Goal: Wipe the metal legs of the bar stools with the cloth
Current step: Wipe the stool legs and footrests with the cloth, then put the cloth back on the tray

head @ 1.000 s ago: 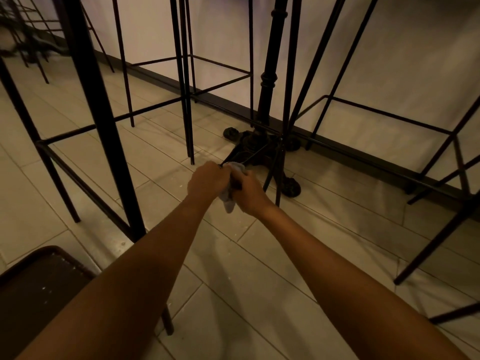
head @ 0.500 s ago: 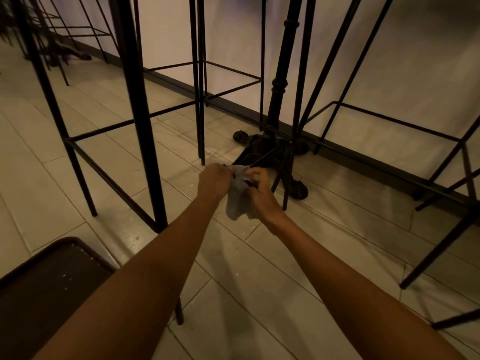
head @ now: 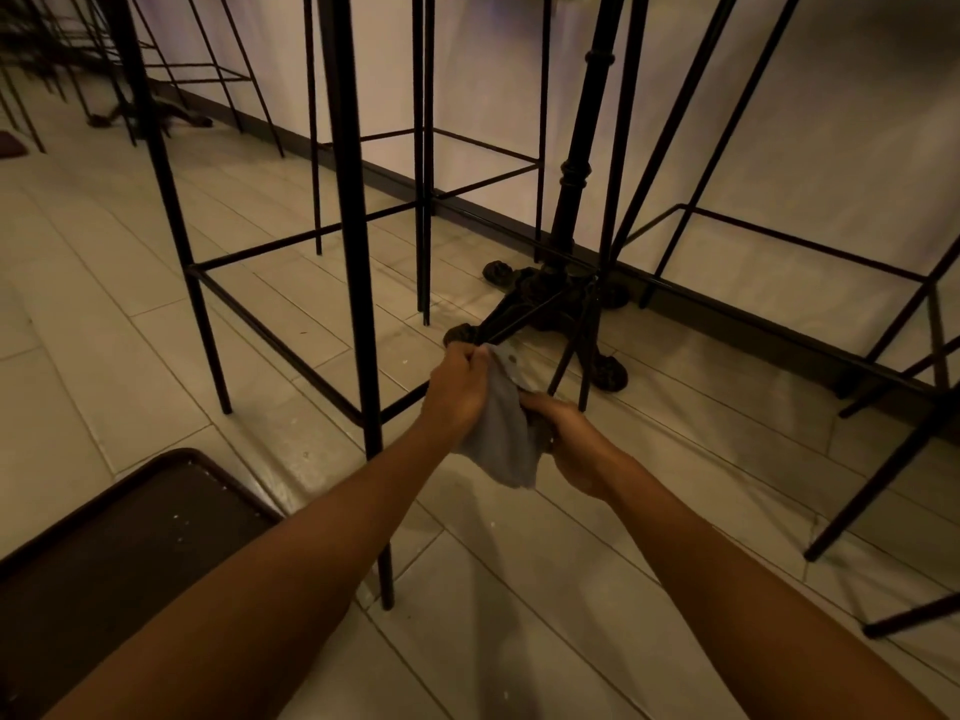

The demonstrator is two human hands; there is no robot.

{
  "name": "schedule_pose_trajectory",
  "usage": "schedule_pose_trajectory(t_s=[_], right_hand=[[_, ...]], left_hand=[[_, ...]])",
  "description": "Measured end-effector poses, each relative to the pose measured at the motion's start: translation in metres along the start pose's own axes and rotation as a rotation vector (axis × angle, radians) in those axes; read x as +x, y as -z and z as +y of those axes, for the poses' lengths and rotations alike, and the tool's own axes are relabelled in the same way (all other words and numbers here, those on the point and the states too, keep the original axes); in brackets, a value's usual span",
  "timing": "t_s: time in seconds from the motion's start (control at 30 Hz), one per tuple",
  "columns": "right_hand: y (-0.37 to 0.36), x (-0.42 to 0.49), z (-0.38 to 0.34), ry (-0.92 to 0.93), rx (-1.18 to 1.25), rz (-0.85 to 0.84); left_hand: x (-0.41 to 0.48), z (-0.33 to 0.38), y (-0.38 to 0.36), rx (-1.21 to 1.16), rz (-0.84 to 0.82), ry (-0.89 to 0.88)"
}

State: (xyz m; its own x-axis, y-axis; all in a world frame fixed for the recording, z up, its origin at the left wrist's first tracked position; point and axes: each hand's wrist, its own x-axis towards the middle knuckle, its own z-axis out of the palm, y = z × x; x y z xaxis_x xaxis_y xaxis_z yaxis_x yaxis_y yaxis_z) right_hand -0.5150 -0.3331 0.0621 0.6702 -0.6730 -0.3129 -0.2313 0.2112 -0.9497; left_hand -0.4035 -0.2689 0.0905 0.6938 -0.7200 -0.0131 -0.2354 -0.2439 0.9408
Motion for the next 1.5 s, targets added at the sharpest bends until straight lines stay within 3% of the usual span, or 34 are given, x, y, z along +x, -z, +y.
schedule_pose_trajectory(t_s=[0.27,0.6,0.8,1.03,1.27,1.5], right_hand=[[-0.004,-0.027,0.012,-0.235,0.258,-0.320],[-0.050,-0.043,0.031,-0.270,0.178,-0.562],[-0.083,-0.047,0.055,-0.317,0.201,-0.753],[-0.142,-0.037,0.078,-0.324,0.226,-0.649],[-0.216,-0.016,0.117,-0.358,0.230,-0.473],[-0.269,0.010,0.156,-0.445,0.191,-0.333]], left_hand=[[-0.018,-0.025,0.024,-0.110,-0.154,0.079],[-0.061,-0.052,0.077,-0.159,-0.219,0.036],[-0.080,-0.083,0.120,-0.045,-0.256,0.080],[-0.072,-0.129,0.179,0.259,-0.278,0.046],[-0.055,-0.193,0.219,0.388,-0.350,0.116],[-0.043,-0.259,0.258,0.332,-0.365,0.389]])
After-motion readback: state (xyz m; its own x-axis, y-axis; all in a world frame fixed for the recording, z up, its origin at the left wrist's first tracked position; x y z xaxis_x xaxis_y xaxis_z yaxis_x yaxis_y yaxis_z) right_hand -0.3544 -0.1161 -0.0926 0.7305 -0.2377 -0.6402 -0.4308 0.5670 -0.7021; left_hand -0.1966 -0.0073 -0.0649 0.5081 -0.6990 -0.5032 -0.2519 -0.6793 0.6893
